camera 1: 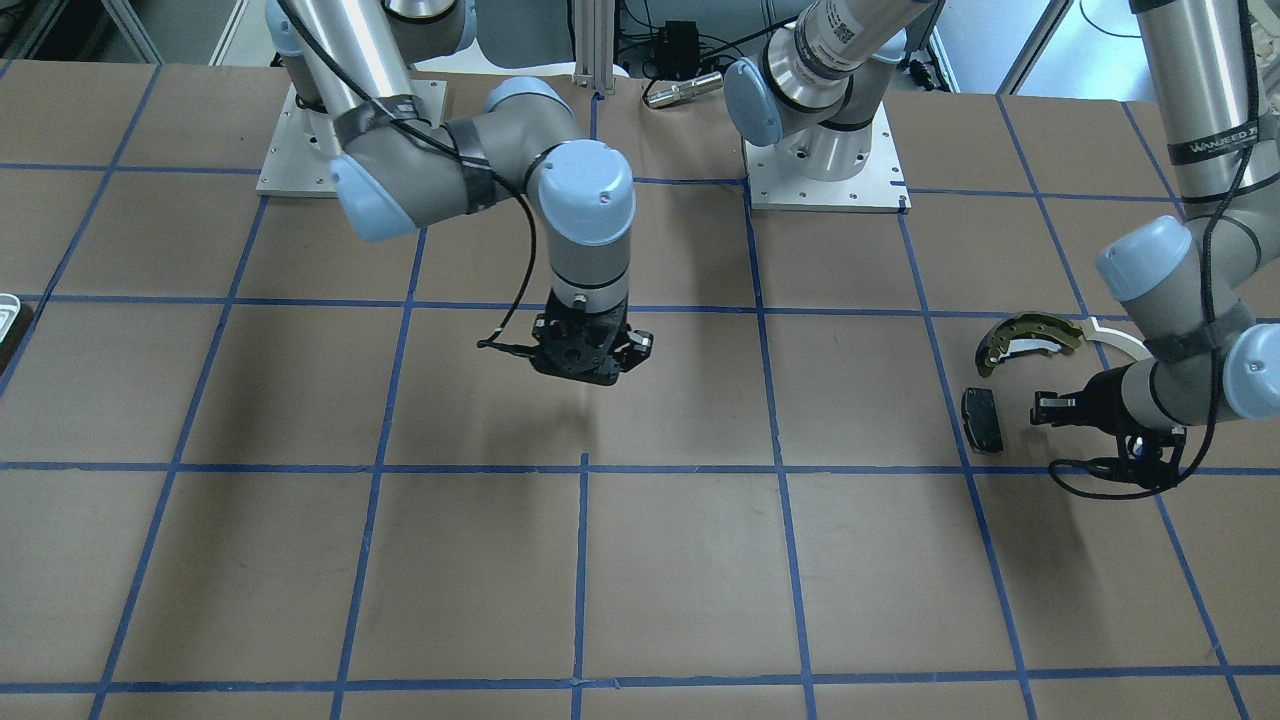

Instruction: Place bearing gear from tray to pile

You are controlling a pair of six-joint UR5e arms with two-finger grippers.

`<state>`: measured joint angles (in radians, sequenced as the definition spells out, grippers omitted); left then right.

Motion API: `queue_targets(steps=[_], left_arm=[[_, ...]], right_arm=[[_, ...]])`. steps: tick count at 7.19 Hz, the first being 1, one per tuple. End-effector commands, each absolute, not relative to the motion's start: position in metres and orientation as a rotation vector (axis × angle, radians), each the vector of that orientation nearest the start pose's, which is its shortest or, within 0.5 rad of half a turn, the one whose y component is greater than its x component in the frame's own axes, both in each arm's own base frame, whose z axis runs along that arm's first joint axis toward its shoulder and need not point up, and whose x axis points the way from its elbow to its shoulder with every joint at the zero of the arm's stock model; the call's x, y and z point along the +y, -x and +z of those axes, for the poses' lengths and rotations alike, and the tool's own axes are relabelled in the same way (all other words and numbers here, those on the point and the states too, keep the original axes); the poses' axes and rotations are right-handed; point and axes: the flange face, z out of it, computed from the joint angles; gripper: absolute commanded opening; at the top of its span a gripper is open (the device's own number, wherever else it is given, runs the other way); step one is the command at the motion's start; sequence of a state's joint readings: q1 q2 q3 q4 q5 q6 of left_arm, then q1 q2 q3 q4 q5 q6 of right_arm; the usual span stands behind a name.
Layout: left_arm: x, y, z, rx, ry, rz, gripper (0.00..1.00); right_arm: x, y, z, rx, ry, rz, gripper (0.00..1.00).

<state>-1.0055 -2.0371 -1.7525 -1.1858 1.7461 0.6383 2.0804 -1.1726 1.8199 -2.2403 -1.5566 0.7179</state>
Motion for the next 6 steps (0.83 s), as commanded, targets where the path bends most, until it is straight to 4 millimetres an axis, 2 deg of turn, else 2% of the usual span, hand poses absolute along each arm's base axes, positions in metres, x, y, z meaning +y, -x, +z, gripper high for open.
queue_targets(steps=[1, 2, 3, 4, 5, 6], left_arm=[[-0.547, -0.211, 0.178, 3.1, -0.154, 0.516, 0.27], [-0.547, -0.211, 0.178, 3.1, -0.154, 0.518, 0.48], [-0.547, -0.211, 0.179, 3.1, -0.156, 0.516, 0.74], [-0.547, -0.211, 0.181, 3.1, -0.156, 0.516, 1.0], [-0.552, -0.213, 0.192, 3.092, -0.156, 0.492, 1.0], [-0.564, -0.2, 0.205, 3.076, -0.174, 0.449, 1.0]], right_arm=[[-0.429, -0.431, 0.195, 3.075, -0.264, -0.06, 0.45], [-0.442, -0.425, 0.206, 3.037, -0.258, -0.145, 0.99], [-0.462, -0.401, 0.223, 3.019, -0.297, -0.187, 1.0], [-0.488, -0.356, 0.249, 3.021, -0.311, -0.192, 1.0], [-0.509, -0.297, 0.291, 3.053, -0.14, -0.245, 1.0], [-0.522, -0.242, 0.338, 3.052, -0.056, -0.364, 1.0]])
